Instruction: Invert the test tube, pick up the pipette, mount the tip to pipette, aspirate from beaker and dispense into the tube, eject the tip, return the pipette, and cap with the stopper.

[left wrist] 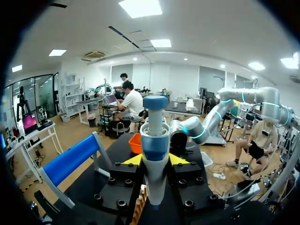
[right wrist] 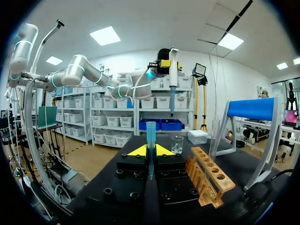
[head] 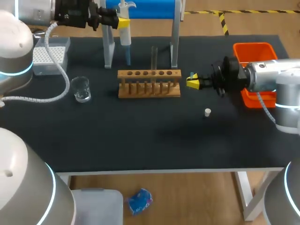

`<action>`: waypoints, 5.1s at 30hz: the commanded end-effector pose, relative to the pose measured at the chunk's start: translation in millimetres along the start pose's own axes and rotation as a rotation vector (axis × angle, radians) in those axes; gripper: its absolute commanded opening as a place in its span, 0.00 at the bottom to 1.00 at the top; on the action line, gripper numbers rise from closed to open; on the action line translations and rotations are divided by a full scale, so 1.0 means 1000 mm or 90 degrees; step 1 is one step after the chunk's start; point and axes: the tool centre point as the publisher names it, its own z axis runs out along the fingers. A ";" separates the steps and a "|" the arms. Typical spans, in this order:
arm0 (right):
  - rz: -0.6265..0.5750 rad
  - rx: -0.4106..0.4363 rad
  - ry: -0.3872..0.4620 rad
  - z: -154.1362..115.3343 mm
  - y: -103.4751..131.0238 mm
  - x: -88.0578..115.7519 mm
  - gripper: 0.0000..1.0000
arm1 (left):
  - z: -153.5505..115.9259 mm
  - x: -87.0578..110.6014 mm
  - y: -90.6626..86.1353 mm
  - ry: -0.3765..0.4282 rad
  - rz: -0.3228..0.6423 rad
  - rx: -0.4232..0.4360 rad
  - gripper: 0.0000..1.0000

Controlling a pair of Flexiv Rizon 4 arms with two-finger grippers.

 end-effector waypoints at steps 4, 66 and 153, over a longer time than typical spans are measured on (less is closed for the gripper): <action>0.000 0.001 -0.001 -0.001 0.001 0.001 0.00 | -0.002 0.004 0.002 -0.003 0.001 0.004 0.00; 0.000 0.001 -0.001 -0.001 0.001 0.001 0.00 | 0.076 0.066 -0.033 0.112 0.110 -0.043 0.00; -0.157 0.102 -0.001 0.103 0.002 -0.040 0.00 | 0.074 0.065 -0.034 0.103 0.109 -0.042 0.00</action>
